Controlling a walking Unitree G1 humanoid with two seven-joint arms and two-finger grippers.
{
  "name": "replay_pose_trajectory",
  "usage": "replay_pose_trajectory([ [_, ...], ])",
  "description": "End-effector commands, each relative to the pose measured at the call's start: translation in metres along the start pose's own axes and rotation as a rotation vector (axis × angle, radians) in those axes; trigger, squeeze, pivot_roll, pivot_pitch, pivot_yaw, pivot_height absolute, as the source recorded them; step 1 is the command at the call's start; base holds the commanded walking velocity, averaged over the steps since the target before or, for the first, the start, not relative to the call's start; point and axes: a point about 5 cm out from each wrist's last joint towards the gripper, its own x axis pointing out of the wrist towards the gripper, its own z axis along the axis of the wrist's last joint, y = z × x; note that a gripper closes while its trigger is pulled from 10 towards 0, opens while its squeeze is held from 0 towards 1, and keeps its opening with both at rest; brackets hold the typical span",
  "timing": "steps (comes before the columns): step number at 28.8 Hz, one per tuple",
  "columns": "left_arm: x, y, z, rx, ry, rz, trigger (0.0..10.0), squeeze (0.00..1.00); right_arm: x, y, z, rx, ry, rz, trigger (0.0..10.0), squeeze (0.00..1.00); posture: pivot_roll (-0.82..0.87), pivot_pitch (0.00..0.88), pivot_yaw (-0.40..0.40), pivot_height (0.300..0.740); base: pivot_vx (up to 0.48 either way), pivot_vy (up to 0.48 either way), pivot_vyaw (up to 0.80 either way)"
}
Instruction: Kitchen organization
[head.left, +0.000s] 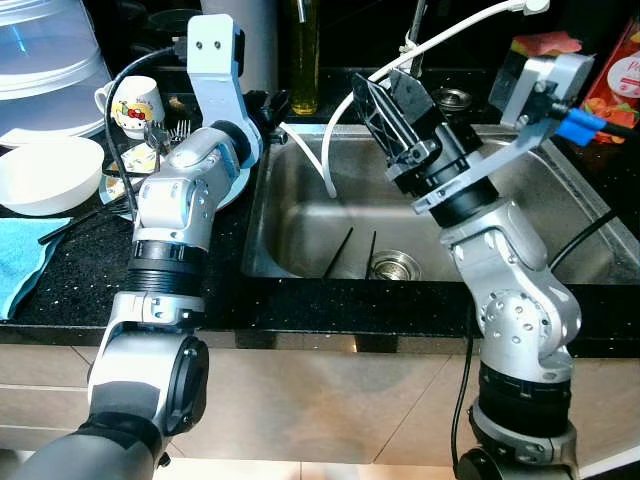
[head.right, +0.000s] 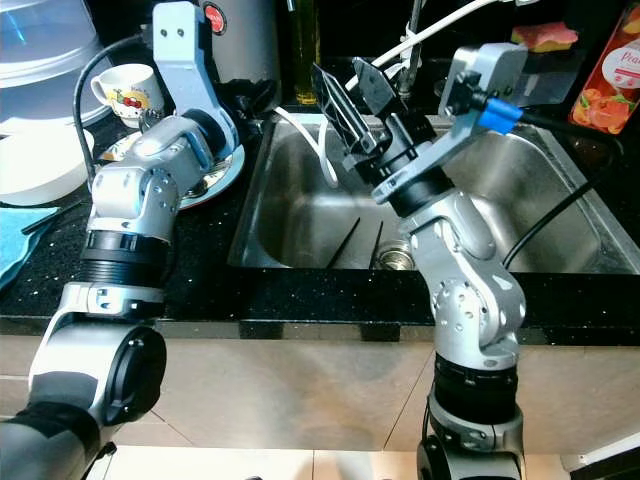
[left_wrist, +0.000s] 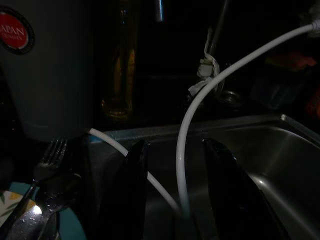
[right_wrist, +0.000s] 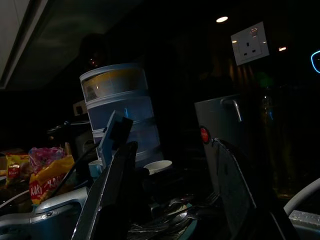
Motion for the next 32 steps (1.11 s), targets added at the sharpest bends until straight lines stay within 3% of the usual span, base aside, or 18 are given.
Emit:
replay_pose_trajectory([
  [1, -0.001, 0.002, -0.004, 0.021, 0.024, -0.005, 10.0, 0.0, -0.001, 0.003, 0.0, 0.011, 0.003, 0.02, 10.0, 0.0, 0.07, 0.04, 0.054, 0.74, 0.0, 0.0, 0.0],
  [17, -0.002, 0.0, -0.004, 0.024, 0.026, -0.018, 10.0, 0.0, -0.006, 0.0, -0.003, 0.018, 0.018, -0.008, 10.0, 0.0, 0.07, 0.043, 0.057, 0.74, 0.0, 0.0, 0.0],
  [18, -0.002, 0.0, -0.004, 0.054, 0.025, -0.003, 10.0, 0.0, -0.006, -0.001, -0.004, 0.014, 0.02, -0.016, 10.0, 0.0, 0.07, 0.049, 0.059, 0.74, 0.0, 0.0, 0.0],
  [19, -0.002, 0.003, -0.004, 0.145, 0.032, 0.043, 10.0, 0.0, -0.006, -0.002, -0.004, 0.009, 0.021, -0.028, 10.0, 0.0, 0.07, 0.051, 0.058, 0.74, 0.0, 0.0, 0.0],
  [20, -0.001, 0.008, -0.006, 0.309, 0.057, 0.128, 10.0, 0.0, -0.006, -0.004, -0.004, 0.006, 0.021, -0.042, 10.0, 0.0, 0.08, 0.051, 0.058, 0.74, 0.0, 0.0, 0.0],
  [22, 0.0, 0.018, -0.01, 0.528, 0.102, 0.25, 10.0, 0.0, -0.007, -0.006, -0.004, 0.004, 0.02, -0.061, 10.0, 0.0, 0.08, 0.051, 0.058, 0.74, 0.0, 0.0, 0.0],
  [23, 0.0, 0.018, -0.01, 0.528, 0.102, 0.25, 10.0, 0.0, -0.007, -0.006, -0.004, 0.004, 0.02, -0.061, 10.0, 0.0, 0.08, 0.051, 0.058, 0.74, 0.0, 0.0, 0.0],
  [24, -0.002, 0.031, -0.014, 0.615, 0.176, 0.349, 10.0, 0.0, -0.006, -0.007, -0.005, 0.004, 0.019, -0.071, 10.0, 0.0, 0.07, 0.055, 0.06, 0.74, 0.0, 0.0, 0.0],
  [25, -0.003, 0.037, -0.015, 0.647, 0.207, 0.392, 10.0, 0.0, -0.006, -0.008, -0.005, 0.003, 0.019, -0.074, 10.0, 0.0, 0.07, 0.055, 0.06, 0.74, 0.0, 0.0, 0.0],
  [29, -0.007, 0.05, -0.016, 0.701, 0.256, 0.455, 10.0, 0.0, -0.006, -0.008, -0.004, 0.003, 0.017, -0.08, 10.0, 0.0, 0.08, 0.062, 0.061, 0.74, 0.0, 0.0, 0.0],
  [32, -0.008, 0.053, -0.018, 0.798, 0.278, 0.453, 10.0, 0.0, -0.007, -0.008, -0.005, 0.008, 0.023, -0.08, 10.0, 0.0, 0.08, 0.064, 0.061, 0.74, 0.0, 0.0, 0.0],
])
